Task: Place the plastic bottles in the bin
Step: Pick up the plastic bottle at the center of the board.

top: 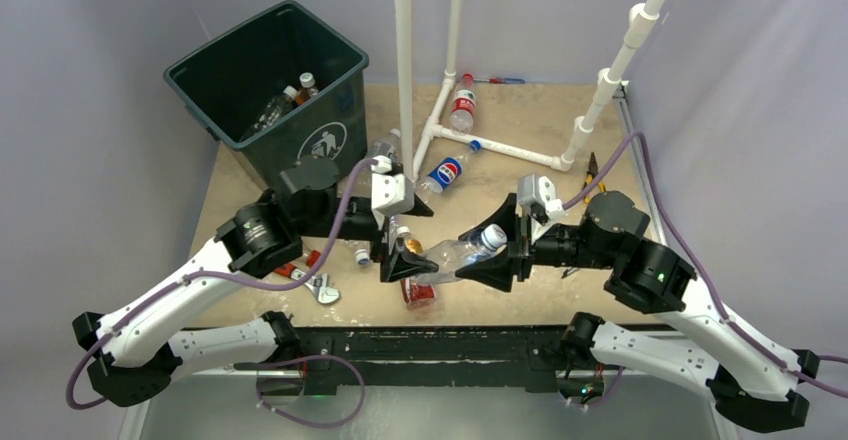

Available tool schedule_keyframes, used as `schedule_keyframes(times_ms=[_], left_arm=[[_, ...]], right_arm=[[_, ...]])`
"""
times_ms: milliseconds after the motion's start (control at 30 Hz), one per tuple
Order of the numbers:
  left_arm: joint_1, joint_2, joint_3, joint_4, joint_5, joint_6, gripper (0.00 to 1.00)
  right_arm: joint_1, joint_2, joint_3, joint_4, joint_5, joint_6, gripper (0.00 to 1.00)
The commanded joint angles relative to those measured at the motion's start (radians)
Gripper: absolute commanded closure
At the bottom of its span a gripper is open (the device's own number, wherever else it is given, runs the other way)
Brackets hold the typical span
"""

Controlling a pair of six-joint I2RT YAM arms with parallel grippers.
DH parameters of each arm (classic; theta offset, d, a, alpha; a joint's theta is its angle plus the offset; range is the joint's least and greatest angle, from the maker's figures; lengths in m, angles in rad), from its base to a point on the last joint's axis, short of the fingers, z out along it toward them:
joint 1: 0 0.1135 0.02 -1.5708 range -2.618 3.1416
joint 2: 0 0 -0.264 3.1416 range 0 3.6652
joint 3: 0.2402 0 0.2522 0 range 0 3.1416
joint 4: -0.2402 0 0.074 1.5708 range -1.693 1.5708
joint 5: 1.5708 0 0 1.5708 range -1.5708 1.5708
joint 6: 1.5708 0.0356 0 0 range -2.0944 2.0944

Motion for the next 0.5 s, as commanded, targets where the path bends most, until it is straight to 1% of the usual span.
schedule_keyframes(times_ms=[0, 67, 133, 300, 333, 433, 467], left_arm=[[-0.004, -0.009, -0.033, -0.01, 0.075, 0.051, 0.06], [-0.004, -0.01, -0.051, 0.003, 0.096, 0.054, 0.09], [-0.004, -0.007, -0.067, 0.018, 0.13, 0.05, 0.15], [-0.005, 0.003, -0.103, 0.07, 0.215, 0.014, 0.33], [-0.006, 0.002, -0.116, 0.086, 0.225, 0.005, 0.36], [-0.015, 0.002, -0.14, 0.119, 0.235, -0.003, 0.37], [-0.017, 0.002, -0.149, 0.131, 0.236, -0.026, 0.39]], right_arm=[[-0.001, 0.015, 0.045, 0.029, -0.116, -0.042, 1.0], [-0.001, 0.031, 0.053, 0.029, -0.14, -0.05, 1.0], [-0.001, 0.043, 0.059, 0.033, -0.152, -0.056, 1.0], [-0.001, 0.066, 0.071, 0.052, -0.137, -0.07, 1.0], [-0.001, 0.069, 0.071, 0.061, -0.133, -0.07, 1.0], [-0.001, 0.083, 0.076, 0.09, -0.127, -0.074, 1.0], [-0.001, 0.09, 0.081, 0.098, -0.13, -0.076, 1.0]])
